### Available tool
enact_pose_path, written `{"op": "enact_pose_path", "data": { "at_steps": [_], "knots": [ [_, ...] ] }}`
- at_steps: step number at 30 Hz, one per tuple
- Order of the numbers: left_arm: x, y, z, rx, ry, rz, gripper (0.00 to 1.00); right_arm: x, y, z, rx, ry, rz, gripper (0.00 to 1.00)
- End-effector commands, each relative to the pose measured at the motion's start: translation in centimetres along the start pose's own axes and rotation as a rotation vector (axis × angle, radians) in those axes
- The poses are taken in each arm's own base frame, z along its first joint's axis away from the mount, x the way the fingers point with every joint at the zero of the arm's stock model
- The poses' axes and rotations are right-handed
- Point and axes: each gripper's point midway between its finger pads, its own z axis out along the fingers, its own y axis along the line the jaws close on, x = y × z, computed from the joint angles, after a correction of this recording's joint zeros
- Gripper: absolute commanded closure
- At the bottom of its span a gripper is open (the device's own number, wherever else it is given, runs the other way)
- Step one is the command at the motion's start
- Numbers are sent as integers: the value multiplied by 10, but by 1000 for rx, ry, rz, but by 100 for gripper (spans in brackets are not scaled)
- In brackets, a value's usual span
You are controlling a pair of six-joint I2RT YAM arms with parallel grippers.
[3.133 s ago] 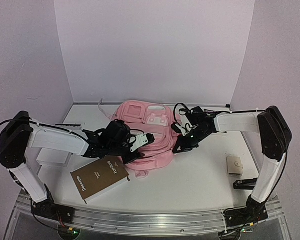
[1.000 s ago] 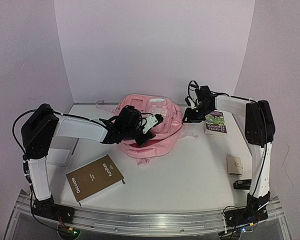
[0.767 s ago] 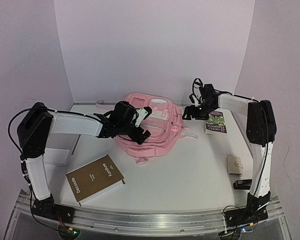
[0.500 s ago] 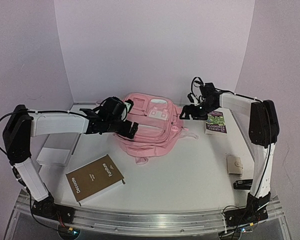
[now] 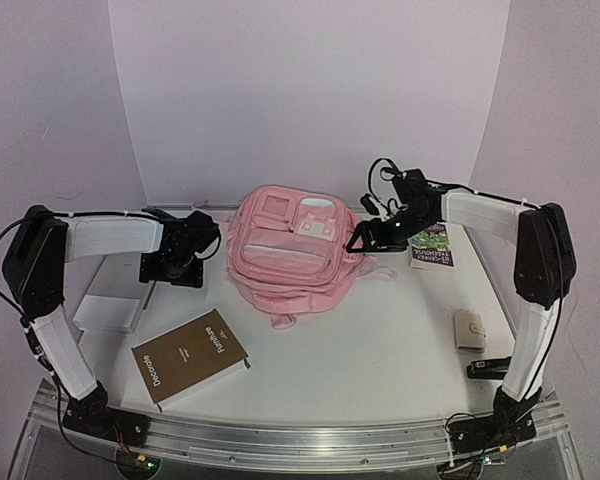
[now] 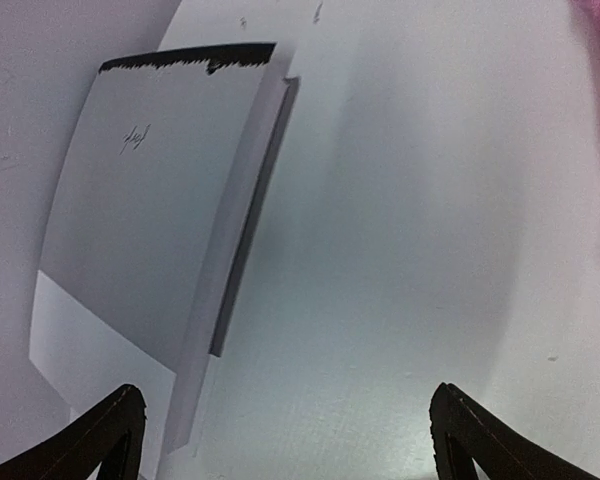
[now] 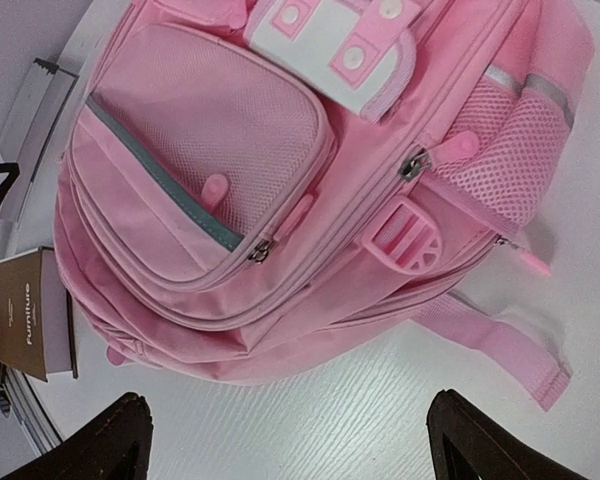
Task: Pack the student bag
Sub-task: Pick up the book from the center of the board.
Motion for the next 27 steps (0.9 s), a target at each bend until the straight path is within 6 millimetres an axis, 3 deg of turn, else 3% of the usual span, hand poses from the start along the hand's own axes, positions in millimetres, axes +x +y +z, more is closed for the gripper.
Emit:
{"op": "enact_pose_path", "data": {
  "at_steps": [1, 5, 10, 17, 27],
  "knots": [
    [14, 43, 19, -229, 89, 35, 0, 1, 22, -15, -42, -14, -41, 4],
    [18, 60, 34, -298, 121, 46, 4, 3, 25, -15, -55, -10, -41, 4],
    [19, 75, 50, -365, 161, 68, 20, 5, 25, -14, -61, -5, -39, 5],
    [27, 71, 67, -383, 199, 121, 40, 4, 24, -15, -55, -8, -40, 5],
    [27, 76, 76, -463, 213, 181, 72, 2, 27, -18, -59, -14, -44, 5]
  ]
}}
